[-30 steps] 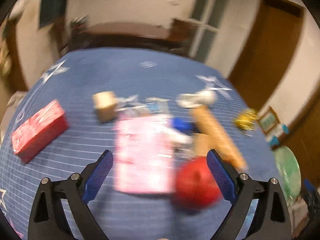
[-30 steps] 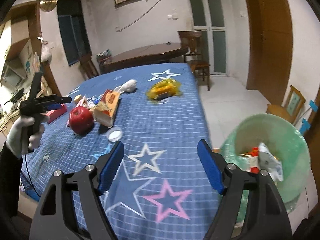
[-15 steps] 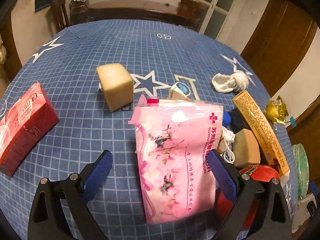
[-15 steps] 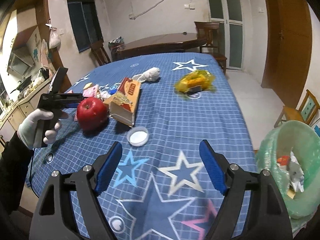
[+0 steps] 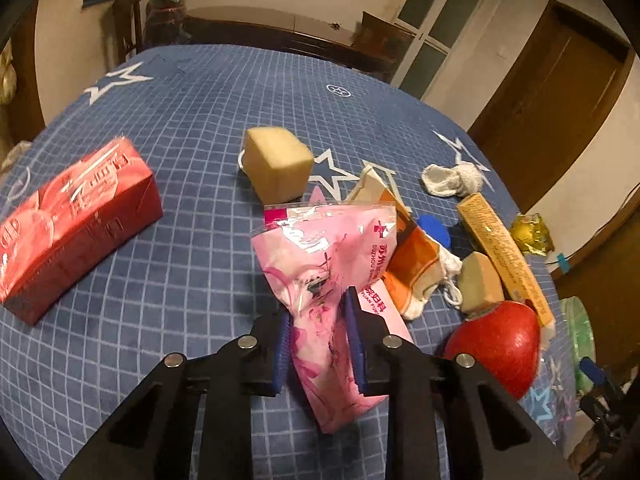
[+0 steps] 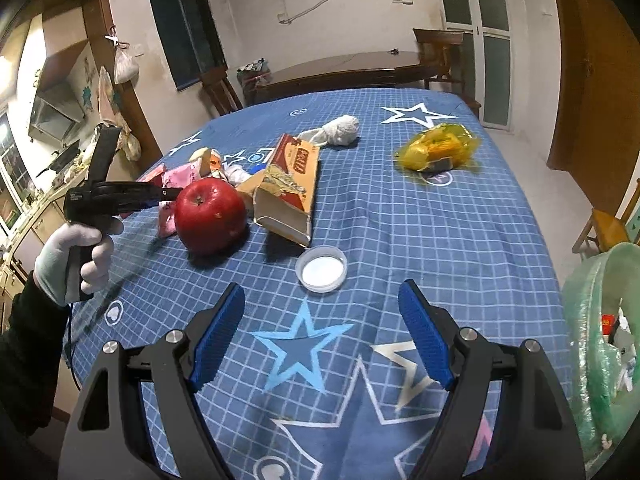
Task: Collect trash
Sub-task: 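Grasp the pink tissue pack with the left tool while the right tool grasps the yellow medicine box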
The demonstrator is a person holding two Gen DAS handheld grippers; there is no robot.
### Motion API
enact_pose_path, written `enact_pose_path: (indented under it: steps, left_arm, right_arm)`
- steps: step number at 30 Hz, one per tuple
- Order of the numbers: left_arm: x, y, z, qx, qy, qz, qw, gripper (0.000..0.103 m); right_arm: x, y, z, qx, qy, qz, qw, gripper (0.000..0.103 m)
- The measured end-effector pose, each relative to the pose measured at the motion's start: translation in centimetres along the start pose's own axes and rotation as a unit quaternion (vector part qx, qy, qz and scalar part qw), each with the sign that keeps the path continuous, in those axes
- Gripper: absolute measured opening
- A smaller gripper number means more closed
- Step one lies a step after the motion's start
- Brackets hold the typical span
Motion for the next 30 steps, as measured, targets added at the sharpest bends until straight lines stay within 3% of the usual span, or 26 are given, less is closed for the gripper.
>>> enact_pose_path:
  steps: [2, 4, 5, 9, 12, 14, 16, 19, 25, 30]
  left_arm:
    - [-0.2, 0.2, -0.2, 0.003, -0.004, -0.003, 1.0000, 0.025]
    - [-0.5, 0.1, 0.2, 0.002, -0.004, -0.021, 0.9998, 0.036]
    - [-0.6, 0.1, 0.7, -0.004, -0.008, -0.027, 0.9996, 0.047]
    - [0.6, -0.1, 1.5, 0.005, -0.019, -0.016, 0.9997, 0.064]
    - [1.5, 0.1, 2.2, 0.014, -0.047, 0.009, 0.9988, 0.065]
    - [2.0, 0.2, 2.4, 0.015, -0.059, 0.031, 0.9976, 0.060]
    - [2.0, 0.4, 2.3, 0.016, -0.062, 0.037, 0.9973, 0.037]
    - [1.6, 0.6, 1.8, 0.020, -0.058, 0.045, 0.9971, 0.022]
    - [0.1, 0.9, 0.2, 0.038, -0.073, 0.051, 0.9953, 0.017]
    - [-1.1, 1.1, 0.2, 0.039, -0.066, 0.037, 0.9963, 0.017]
  right_arm:
    - [-0.4, 0.0, 0.2, 0.000, -0.004, -0.003, 1.000, 0.076]
    - [-0.6, 0.1, 0.4, -0.001, -0.005, -0.002, 1.000, 0.076]
    - [-0.7, 0.2, 0.6, -0.003, -0.008, 0.000, 1.000, 0.076]
    - [-0.8, 0.4, 0.8, -0.005, -0.011, 0.002, 1.000, 0.076]
    - [-0.7, 0.4, 0.9, -0.007, -0.012, 0.003, 1.000, 0.076]
    - [-1.0, 0.2, 1.2, -0.011, -0.019, 0.001, 1.000, 0.076]
    - [-1.5, -0.5, 1.4, -0.009, -0.022, -0.011, 1.000, 0.072]
    - [-2.2, -1.6, 1.6, -0.006, -0.026, -0.028, 0.999, 0.066]
    - [-2.9, -3.8, 2.6, -0.007, -0.026, -0.051, 0.998, 0.054]
    - [-2.4, -5.5, 3.8, -0.014, -0.041, -0.039, 0.998, 0.054]
Point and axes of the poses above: each gripper's, at about its wrist camera, not at the fingertips, and z roughly the way its jaws point, x to its right, y to its underside, the point moved 8 cm from there along z, roughly the way its jaws point, and after that the axes turned 1 degree about x, right-handed, at the moved point
